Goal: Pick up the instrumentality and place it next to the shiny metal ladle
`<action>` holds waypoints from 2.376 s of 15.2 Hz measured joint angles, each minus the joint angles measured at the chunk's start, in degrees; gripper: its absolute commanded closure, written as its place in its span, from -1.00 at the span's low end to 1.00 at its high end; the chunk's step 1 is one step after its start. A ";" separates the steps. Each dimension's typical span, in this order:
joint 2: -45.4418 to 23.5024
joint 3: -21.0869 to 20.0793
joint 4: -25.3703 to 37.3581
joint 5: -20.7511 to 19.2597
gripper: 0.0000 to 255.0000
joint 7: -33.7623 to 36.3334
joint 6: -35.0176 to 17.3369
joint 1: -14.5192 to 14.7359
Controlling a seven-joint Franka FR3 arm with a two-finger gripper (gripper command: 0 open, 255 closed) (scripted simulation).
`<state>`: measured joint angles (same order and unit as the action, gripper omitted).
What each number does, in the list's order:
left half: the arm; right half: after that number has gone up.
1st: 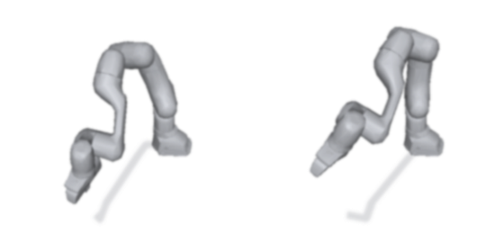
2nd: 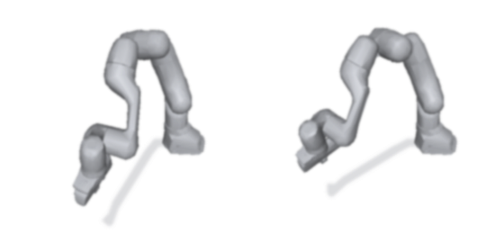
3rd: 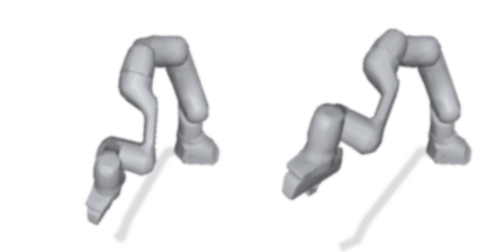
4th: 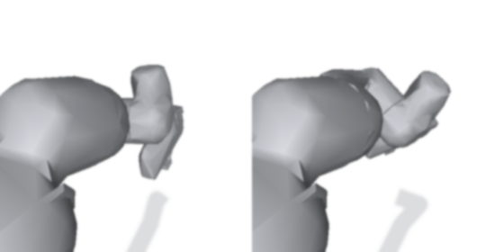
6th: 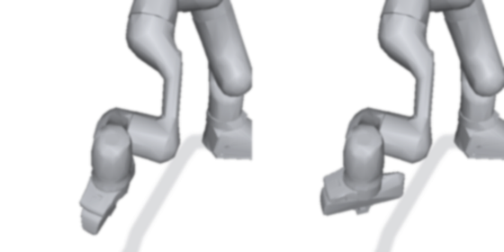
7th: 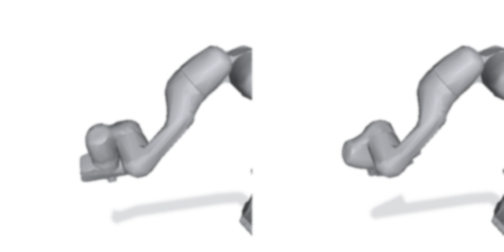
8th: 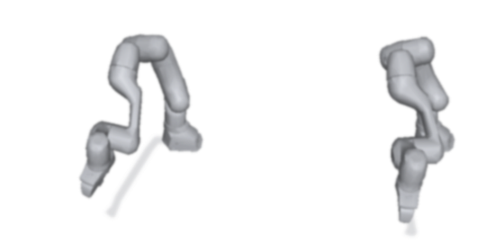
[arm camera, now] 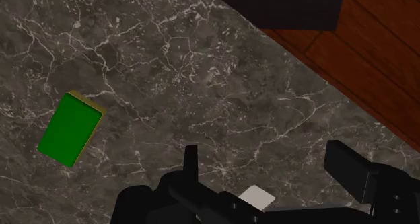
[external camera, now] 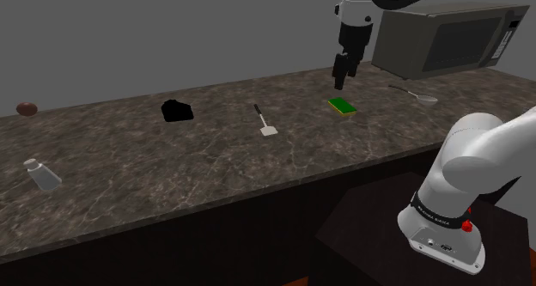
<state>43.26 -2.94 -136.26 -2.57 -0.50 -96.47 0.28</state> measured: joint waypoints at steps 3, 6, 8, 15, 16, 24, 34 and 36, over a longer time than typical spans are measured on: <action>-2.28 -0.55 0.14 0.33 -1.00 1.59 -2.06 -0.34; -8.09 -1.94 1.46 0.98 -1.00 5.41 -6.47 -1.10; -11.99 -2.78 2.83 1.26 -1.00 8.02 -8.95 -1.66; -27.03 -5.20 9.02 0.94 -1.00 17.30 -17.62 -3.68; -28.88 -5.41 9.86 0.80 -1.00 18.59 -18.62 -3.90; -46.82 -5.98 22.53 -1.53 -1.00 28.73 -23.66 -4.98; -68.03 -3.90 42.98 -3.29 -1.00 37.85 -24.39 -4.42; -68.81 -3.80 42.83 -3.38 -1.00 38.20 -25.33 -4.35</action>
<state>-25.56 -6.74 -93.42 -5.95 37.69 -121.80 -4.08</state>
